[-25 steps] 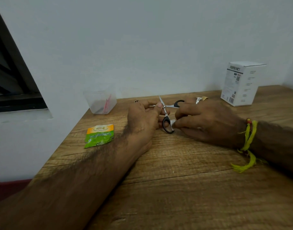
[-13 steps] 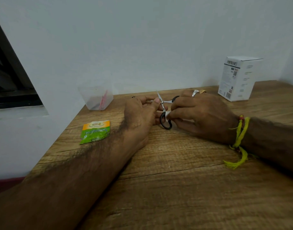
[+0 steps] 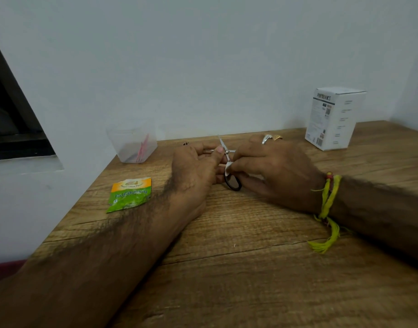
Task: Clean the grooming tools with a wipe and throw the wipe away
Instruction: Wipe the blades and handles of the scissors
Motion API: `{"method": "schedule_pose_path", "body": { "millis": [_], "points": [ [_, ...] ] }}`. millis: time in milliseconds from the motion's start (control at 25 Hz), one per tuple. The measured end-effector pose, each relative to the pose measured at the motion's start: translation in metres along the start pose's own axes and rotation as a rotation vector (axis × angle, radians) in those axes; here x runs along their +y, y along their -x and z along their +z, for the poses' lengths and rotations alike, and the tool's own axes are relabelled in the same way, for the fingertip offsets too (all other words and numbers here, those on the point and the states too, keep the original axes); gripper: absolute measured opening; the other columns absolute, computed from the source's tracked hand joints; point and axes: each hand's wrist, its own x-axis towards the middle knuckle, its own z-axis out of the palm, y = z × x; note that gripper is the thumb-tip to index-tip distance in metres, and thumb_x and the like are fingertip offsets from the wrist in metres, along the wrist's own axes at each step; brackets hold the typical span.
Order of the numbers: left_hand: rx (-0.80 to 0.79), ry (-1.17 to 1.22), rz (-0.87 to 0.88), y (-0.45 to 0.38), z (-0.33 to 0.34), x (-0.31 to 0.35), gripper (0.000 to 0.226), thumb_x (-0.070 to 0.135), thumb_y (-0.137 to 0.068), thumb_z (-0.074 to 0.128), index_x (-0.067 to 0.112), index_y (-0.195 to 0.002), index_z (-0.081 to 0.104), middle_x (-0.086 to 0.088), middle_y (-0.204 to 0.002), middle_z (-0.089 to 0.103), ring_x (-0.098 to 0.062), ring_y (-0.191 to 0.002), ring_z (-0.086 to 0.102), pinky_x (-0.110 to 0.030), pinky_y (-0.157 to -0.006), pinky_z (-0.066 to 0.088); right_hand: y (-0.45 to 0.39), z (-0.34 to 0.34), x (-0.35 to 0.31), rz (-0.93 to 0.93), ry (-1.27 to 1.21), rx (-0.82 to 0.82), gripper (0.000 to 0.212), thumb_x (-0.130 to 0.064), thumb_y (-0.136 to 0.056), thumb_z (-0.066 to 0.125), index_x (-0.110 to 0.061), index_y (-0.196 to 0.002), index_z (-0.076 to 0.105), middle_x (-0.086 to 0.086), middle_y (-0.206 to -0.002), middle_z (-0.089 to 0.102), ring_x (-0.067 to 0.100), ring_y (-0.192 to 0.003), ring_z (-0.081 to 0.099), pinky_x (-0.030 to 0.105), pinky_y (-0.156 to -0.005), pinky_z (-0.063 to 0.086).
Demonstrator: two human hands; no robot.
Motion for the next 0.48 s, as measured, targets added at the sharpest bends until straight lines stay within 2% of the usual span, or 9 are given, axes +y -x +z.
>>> {"method": "schedule_pose_path", "body": {
  "millis": [80, 160, 240, 320, 480],
  "points": [
    [0.001, 0.052, -0.005, 0.003, 0.002, 0.001, 0.011, 0.006, -0.096, 0.064, -0.004, -0.098, 0.07, -0.009, -0.074, 0.075, -0.017, -0.055, 0.07, -0.029, -0.052, 0.059, 0.002, -0.005, -0.006, 0.066, -0.046, -0.04, 0.015, -0.026, -0.089, 0.063, -0.017, -0.089, 0.075, 0.0, -0.094, 0.07, 0.028, -0.077, 0.064, 0.04, -0.06, 0.05],
    [0.005, 0.091, 0.01, 0.004, 0.002, 0.002, 0.013, 0.005, -0.096, 0.065, -0.006, -0.099, 0.069, -0.013, -0.078, 0.076, -0.02, -0.059, 0.073, -0.03, -0.054, 0.061, 0.003, -0.006, -0.015, 0.29, -0.176, -0.043, 0.019, -0.031, -0.088, 0.056, -0.022, -0.086, 0.072, -0.006, -0.086, 0.065, 0.019, -0.073, 0.058, 0.038, -0.063, 0.048],
    [0.016, 0.127, 0.032, 0.004, 0.001, 0.004, 0.012, 0.005, -0.096, 0.065, -0.006, -0.099, 0.069, -0.012, -0.077, 0.077, -0.021, -0.06, 0.074, -0.03, -0.056, 0.062, 0.001, -0.004, -0.021, 0.56, -0.319, -0.017, 0.011, -0.028, -0.086, 0.061, -0.025, -0.082, 0.071, -0.013, -0.077, 0.062, 0.007, -0.067, 0.052, 0.034, -0.063, 0.045],
    [0.026, 0.159, 0.049, 0.005, 0.002, 0.005, 0.01, 0.005, -0.096, 0.065, -0.005, -0.098, 0.068, -0.011, -0.076, 0.076, -0.021, -0.062, 0.074, -0.031, -0.057, 0.062, -0.001, -0.002, -0.027, 0.756, -0.387, -0.013, 0.007, -0.027, -0.084, 0.067, -0.026, -0.079, 0.072, -0.012, -0.069, 0.063, 0.004, -0.061, 0.052, 0.03, -0.059, 0.045],
    [0.044, 0.194, 0.084, 0.008, 0.002, 0.008, 0.009, 0.002, -0.097, 0.063, -0.004, -0.1, 0.067, -0.013, -0.08, 0.077, -0.021, -0.063, 0.075, -0.029, -0.054, 0.06, -0.004, -0.003, -0.037, 0.934, -0.549, 0.018, 0.011, -0.027, -0.083, 0.072, -0.026, -0.072, 0.072, -0.009, -0.061, 0.067, -0.001, -0.054, 0.056, 0.02, -0.05, 0.044]
  ]
}}
